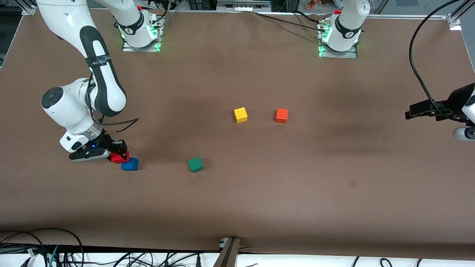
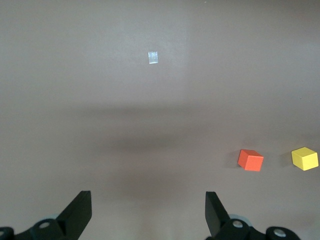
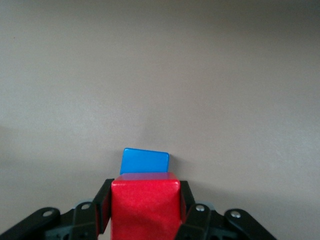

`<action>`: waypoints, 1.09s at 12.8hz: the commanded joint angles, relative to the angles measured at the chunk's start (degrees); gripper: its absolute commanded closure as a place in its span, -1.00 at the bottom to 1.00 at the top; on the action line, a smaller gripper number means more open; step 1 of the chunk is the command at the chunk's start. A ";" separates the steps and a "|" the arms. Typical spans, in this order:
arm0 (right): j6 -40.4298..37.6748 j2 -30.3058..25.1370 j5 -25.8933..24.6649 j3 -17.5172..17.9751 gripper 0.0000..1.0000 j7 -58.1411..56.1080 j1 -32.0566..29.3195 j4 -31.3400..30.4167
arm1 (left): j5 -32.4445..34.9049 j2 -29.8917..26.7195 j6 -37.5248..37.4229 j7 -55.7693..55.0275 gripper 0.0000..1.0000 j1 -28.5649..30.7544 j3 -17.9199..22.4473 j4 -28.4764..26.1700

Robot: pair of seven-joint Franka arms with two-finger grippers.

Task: Pass red block to right arm, stack on blue
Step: 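Move the red cube over the blue cube with the right gripper, then lower the red cube onto the blue cube with the right gripper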

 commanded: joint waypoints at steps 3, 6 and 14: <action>0.47 1.48 0.97 -0.10 1.00 1.53 1.02 2.72 | 1.50 -8.21 3.49 -1.16 -1.00 -0.20 0.25 -12.03; 0.29 2.63 0.80 -0.19 1.00 1.36 1.02 4.04 | 4.55 -9.20 4.04 -1.16 -1.00 0.06 -0.97 -13.73; -1.02 4.91 -0.08 -0.36 1.00 1.01 0.93 6.06 | 9.94 -9.38 2.72 -1.16 -1.00 1.82 -7.48 -13.82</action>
